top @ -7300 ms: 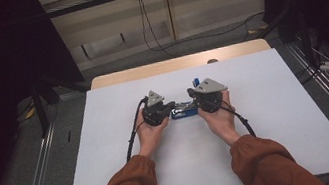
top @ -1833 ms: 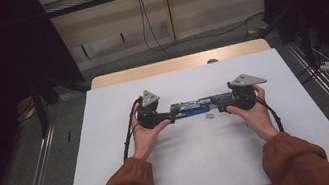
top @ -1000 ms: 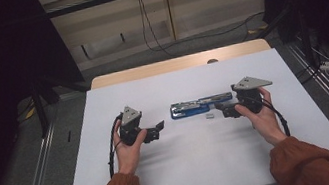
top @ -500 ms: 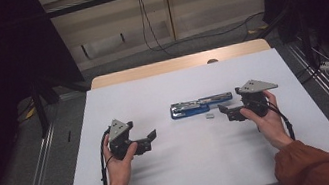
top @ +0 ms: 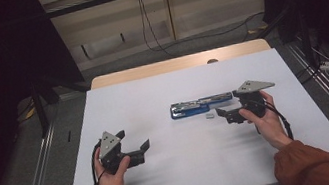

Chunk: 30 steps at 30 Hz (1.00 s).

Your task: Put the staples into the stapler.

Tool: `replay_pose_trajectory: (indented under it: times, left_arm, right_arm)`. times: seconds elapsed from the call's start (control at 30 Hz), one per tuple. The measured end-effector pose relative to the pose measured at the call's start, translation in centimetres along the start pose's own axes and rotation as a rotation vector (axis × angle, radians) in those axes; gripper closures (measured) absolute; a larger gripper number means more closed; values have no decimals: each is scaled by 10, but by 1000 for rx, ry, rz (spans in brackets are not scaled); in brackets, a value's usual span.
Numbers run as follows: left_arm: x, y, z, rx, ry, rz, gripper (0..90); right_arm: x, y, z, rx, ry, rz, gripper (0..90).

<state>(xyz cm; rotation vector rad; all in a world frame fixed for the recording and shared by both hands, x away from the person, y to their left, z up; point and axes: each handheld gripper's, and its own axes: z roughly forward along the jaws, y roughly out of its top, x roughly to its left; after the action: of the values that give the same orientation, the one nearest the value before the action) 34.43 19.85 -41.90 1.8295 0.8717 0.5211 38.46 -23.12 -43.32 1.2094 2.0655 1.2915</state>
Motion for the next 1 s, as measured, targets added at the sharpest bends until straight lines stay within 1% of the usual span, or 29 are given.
replay_pose_trajectory:
  times: [0.07, 0.13, 0.17, 0.2, 0.23, 0.3, 0.33, 0.37, 0.4, 0.43, 0.47, 0.5, 0.57, 0.63, 0.67, 0.7, 0.73, 0.77, 0.8, 0.87, 0.9, 0.93, 0.97, 1.0]
  left_arm:
    - [-4, -4, -2, -8, 7, -4, 44]
    - [-7, -7, -3, 8, 0, 0, 45]
    - [-9, -8, -4, 10, -2, -5, 46]
    - [-9, -8, -6, 10, -7, 2, 46]
    - [-10, -9, -8, 5, -11, 0, 46]
    - [-11, -10, -12, 6, -10, -6, 46]
    - [-11, -11, -14, 4, -9, -6, 46]
    - [-12, -11, -17, 5, 13, -6, 46]
    - [-12, -11, -18, -7, 36, -10, 46]
    - [-11, -11, -19, -4, 42, -17, 43]
    - [-10, -11, -19, -7, 39, -31, 43]
    - [-9, -11, -18, -3, 39, -36, 43]
    - [-10, -10, -16, 6, 42, -28, 43]
    - [-12, -9, -15, 8, 29, -25, 43]
    - [-14, -9, -14, 4, 26, -25, 43]
    - [-15, -9, -14, 9, 26, -11, 43]
    - [-16, -9, -13, 12, 23, -9, 44]
    - [-18, -9, -11, 23, 15, 3, 44]
    - [-18, -9, -11, 23, 15, 3, 44]
    - [-19, -8, -11, 23, 14, 15, 44]
    - [-19, -8, -11, 23, 10, 19, 44]
    - [-20, -8, -11, 24, 6, 21, 45]
    - [-20, -8, -10, 30, 5, 34, 45]
    - [-20, -8, -10, 30, 2, 41, 45]
  right_arm:
    - [0, 1, 2, 5, 23, 0, 50]
    - [-1, 1, 4, 7, 30, -5, 51]
    - [-2, 0, 6, 21, 46, -4, 57]
    - [-2, 0, 6, 21, 46, -4, 57]
    - [-1, 1, 7, 36, 67, -7, 59]
    - [0, 2, 8, 52, 83, -16, 64]
    - [0, 2, 8, 52, 83, -16, 64]
    - [0, 3, 8, 58, 92, -12, 64]
    - [0, 3, 9, 65, 106, -10, 63]
    - [0, 4, 10, 71, 108, -12, 61]
    - [-1, 4, 10, 65, 112, -13, 56]
    - [-1, 4, 11, 62, 122, -6, 54]
    - [-1, 7, 11, 70, 136, -15, 48]
    - [0, 10, 12, 77, 157, -22, 49]
    - [0, 12, 13, 89, 169, -23, 53]
    - [1, 13, 14, 118, 192, -32, 64]
    - [2, 14, 15, 151, 221, -48, 71]
    - [6, 15, 18, 187, 242, -75, 73]
    - [6, 15, 18, 187, 242, -75, 73]
    - [8, 16, 21, 215, 258, -101, 90]
    - [10, 18, 24, 248, 264, -128, 95]
    - [10, 19, 25, 270, 269, -138, 109]
    - [10, 19, 25, 270, 269, -138, 109]
    - [10, 20, 27, 295, 281, -151, 131]
